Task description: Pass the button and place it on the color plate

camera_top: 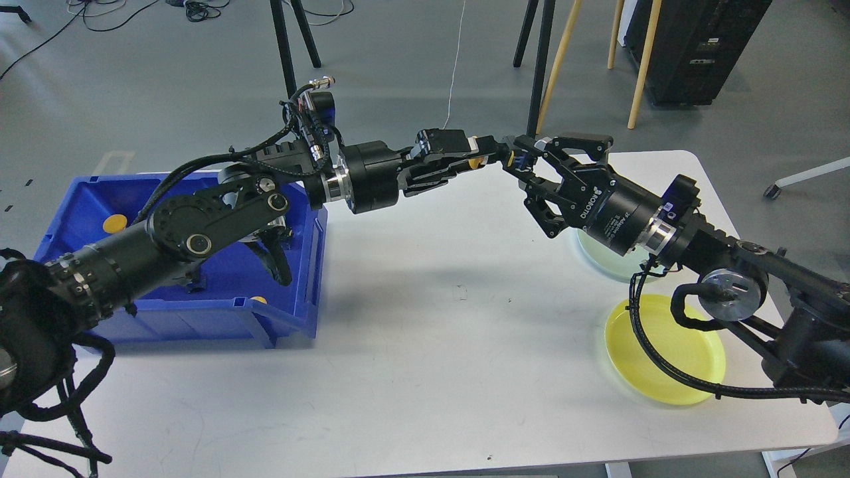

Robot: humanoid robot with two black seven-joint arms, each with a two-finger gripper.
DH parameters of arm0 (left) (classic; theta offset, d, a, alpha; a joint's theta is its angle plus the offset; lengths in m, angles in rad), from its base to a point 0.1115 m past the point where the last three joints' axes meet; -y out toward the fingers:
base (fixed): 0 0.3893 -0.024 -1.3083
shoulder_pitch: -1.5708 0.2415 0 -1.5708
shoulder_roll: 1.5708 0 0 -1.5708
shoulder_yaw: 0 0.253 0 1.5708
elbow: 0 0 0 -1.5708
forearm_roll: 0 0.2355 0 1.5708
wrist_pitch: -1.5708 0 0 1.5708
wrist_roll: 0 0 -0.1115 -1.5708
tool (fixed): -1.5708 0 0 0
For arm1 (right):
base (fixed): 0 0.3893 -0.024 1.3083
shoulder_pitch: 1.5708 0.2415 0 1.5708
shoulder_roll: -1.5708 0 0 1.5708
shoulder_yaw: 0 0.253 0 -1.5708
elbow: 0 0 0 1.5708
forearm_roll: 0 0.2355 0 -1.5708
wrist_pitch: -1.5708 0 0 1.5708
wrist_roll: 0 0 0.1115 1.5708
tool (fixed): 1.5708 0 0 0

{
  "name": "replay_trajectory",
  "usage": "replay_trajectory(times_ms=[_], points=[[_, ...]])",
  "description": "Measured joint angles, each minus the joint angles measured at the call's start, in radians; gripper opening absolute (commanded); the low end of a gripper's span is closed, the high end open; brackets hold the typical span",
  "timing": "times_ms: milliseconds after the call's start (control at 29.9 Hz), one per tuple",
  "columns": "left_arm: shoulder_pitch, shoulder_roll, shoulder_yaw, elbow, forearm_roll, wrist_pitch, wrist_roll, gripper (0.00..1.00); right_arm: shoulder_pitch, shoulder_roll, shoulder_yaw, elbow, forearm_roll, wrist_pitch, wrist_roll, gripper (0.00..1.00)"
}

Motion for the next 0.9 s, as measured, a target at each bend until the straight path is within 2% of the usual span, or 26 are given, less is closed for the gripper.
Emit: replay_trajectory(times_ms=[134,234,468,668,802,902], points=[[0.009,0.0,-0.043,-0.003,-0.009,-0.016,0.0,0.91,0.003,-0.004,0.004,-0.001,0.004,-0.007,0.0,0.0],[0.012,0.0,-0.076,-0.003,-0.018,-0.023,0.0,0.94,0.001,-0.005,0.003,0.002,0.002,-0.014,0.0,0.0],[0.035,0.021,-0.141,-0.002,-0.025,-0.024,-0.001,0.94,-0.054,-0.041,0.046,0.025,0.025,-0.054,0.002,0.0],[0.061,0.089,-0.159,-0.004,-0.025,-0.024,-0.001,0.94,-0.403,-0.127,0.269,0.109,0.245,-0.152,-0.004,0.0],[0.063,0.12,-0.16,-0.004,-0.024,-0.024,-0.001,0.94,-0.646,-0.156,0.367,0.196,0.349,-0.301,-0.006,0.0],[0.063,0.137,-0.153,-0.004,-0.022,-0.024,-0.001,0.99,-0.736,-0.155,0.376,0.211,0.387,-0.395,-0.011,0.0]])
